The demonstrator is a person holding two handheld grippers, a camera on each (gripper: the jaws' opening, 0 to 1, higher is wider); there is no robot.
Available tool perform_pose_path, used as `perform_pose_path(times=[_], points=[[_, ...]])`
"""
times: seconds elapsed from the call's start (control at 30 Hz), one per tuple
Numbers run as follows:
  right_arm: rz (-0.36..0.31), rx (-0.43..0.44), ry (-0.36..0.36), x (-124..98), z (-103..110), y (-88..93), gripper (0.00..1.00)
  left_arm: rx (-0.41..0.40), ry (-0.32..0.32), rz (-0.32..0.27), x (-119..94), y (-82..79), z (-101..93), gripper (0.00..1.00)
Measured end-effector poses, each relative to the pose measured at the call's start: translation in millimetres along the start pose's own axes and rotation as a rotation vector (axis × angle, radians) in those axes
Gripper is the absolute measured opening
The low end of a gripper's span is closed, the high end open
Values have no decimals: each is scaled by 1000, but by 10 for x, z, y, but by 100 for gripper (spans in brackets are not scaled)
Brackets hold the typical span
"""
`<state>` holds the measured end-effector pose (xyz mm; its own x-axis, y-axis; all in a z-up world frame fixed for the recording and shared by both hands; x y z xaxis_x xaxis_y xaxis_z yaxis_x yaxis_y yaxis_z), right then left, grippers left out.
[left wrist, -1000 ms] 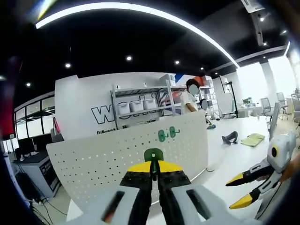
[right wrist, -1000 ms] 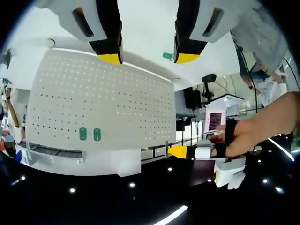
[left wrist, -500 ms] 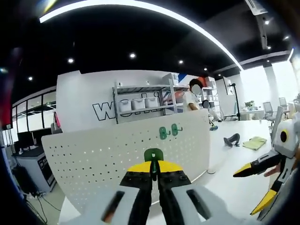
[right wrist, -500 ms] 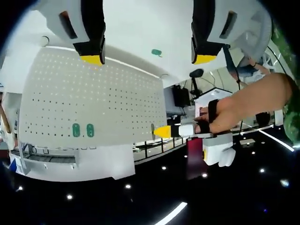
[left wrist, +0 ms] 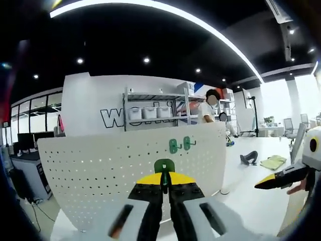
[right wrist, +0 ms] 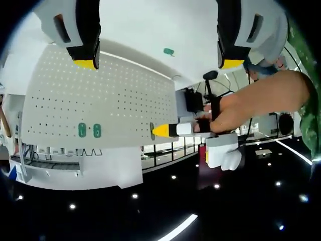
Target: Insert the hook assembly into the mounting plate slot until the hook locks in place.
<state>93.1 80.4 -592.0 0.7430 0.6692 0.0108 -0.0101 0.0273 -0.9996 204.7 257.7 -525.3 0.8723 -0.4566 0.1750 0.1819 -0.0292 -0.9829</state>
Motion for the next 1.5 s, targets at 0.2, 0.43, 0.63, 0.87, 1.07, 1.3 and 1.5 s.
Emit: perform_pose_path(times=[0.2,0.43,0.63,0.87,1.07,1.3,1.5], points=[[5,-15,-9,-10,22,-27,100,-5,-9,-6,61,-3,-23,3],[3,-16,6,-26,-29,-51,100,-6,-22,-21,207,-43,-89,3],[8,-14,17,-55,-80,-43,100,1,-38,-35,362,-69,-153,3],[12,-21,19,-82,-125,-62,100,-2,-88,-46,529,-67,-148,3],[20,-31,26,-103,-172,-77,100,0,-134,-39,671,-14,-138,3],[38,-49,40,-143,-252,-43,99,-1,-163,-36,864,38,-174,3],[43,-39,48,-162,-314,-12,99,-1,-185,-38,1013,51,-162,3]])
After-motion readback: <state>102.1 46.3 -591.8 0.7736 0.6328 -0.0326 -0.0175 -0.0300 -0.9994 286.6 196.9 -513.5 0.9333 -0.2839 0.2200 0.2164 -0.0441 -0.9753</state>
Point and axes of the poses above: the point that each gripper's makers call its tool centre point, and the gripper's own axes: x roughly forward along the fingers, z roughly to its left, y roughly out of its underside, the point moved 8 cm from there along -x, roughly backward along the fingers, and after that the axes turned 9 degrees about -z, right-handed, at the moved point
